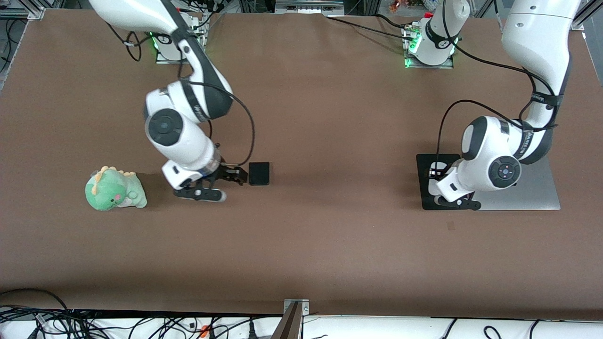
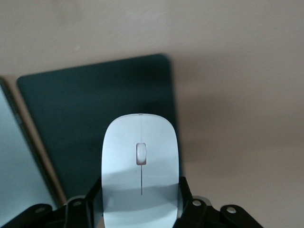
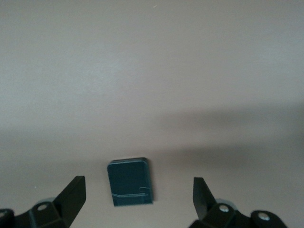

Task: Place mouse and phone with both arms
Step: 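Carry the mouse to the pad while the right gripper grasps the phone, then release the mouse on the pad and raise the left gripper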

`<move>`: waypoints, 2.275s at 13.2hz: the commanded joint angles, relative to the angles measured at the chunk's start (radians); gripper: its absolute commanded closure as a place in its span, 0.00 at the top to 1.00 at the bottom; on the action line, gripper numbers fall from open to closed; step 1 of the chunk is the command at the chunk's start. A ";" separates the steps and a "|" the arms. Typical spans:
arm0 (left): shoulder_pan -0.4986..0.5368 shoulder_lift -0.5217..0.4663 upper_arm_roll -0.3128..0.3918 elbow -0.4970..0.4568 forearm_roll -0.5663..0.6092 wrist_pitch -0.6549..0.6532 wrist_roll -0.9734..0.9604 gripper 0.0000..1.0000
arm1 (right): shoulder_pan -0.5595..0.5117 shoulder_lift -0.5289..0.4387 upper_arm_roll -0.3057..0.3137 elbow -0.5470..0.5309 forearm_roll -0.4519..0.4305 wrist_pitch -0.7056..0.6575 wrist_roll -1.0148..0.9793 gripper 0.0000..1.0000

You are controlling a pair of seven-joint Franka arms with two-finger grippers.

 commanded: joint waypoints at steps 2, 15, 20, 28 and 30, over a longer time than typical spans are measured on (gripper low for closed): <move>0.070 0.040 -0.017 -0.030 0.033 0.077 0.054 0.21 | 0.067 0.088 -0.013 -0.026 -0.012 0.137 0.003 1.00; 0.079 -0.027 -0.056 0.235 -0.016 -0.214 -0.044 1.00 | 0.135 0.124 -0.019 -0.273 -0.085 0.452 0.013 1.00; 0.078 -0.301 -0.099 0.261 -0.016 -0.348 -0.044 1.00 | 0.136 0.122 -0.017 -0.273 -0.085 0.445 0.006 0.44; -0.046 -0.423 -0.006 0.367 0.001 -0.569 -0.027 1.00 | 0.016 0.075 -0.070 -0.184 -0.070 0.213 -0.284 0.12; -0.140 -0.454 0.125 0.311 -0.013 -0.548 0.005 1.00 | -0.054 0.041 -0.070 -0.214 -0.068 0.217 -0.339 0.08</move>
